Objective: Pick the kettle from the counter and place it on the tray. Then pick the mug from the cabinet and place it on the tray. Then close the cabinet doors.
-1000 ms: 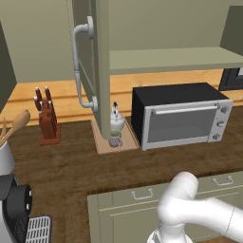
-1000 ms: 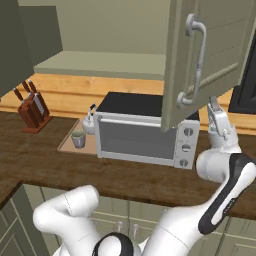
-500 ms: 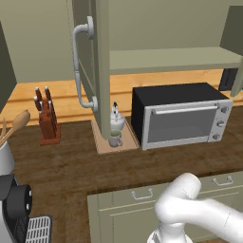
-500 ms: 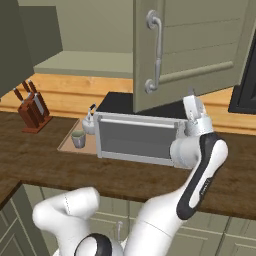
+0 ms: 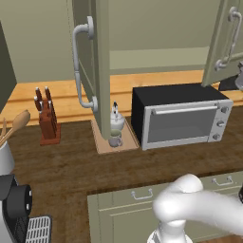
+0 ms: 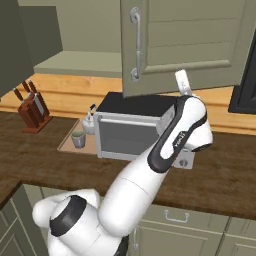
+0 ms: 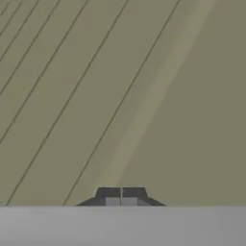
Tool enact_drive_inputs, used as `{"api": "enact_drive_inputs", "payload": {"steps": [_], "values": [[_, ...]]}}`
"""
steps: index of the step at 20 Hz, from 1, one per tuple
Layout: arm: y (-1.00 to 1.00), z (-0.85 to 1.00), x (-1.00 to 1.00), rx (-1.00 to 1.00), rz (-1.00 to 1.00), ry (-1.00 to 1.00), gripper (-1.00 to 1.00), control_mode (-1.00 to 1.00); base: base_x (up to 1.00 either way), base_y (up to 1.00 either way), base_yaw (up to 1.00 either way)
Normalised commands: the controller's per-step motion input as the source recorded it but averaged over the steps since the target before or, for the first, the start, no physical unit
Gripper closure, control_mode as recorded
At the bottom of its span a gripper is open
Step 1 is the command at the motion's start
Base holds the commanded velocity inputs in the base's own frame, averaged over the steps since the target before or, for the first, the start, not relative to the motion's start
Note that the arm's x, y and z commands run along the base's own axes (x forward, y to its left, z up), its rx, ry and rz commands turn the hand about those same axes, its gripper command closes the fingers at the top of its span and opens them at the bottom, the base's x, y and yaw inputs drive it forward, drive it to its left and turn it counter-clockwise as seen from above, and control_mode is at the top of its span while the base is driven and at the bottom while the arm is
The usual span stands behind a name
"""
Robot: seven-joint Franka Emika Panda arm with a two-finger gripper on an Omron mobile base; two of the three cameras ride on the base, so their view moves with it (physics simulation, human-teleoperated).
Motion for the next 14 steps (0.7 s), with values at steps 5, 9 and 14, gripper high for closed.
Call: {"api": "enact_drive_inputs", "payload": {"steps": [5,9,14], "values": [[0.41,0.0,0.72,0.0,0.0,0.2,1.0,-1.0,0.0,0.0,0.0],[0.62,-0.09,0.85,0.0,0.0,0.02,1.0,-1.0,0.0,0.0,0.0],[0.5,-0.04,0.87,0.0,-0.01,0.01,1.0,-1.0,0.0,0.0,0.0]]}}
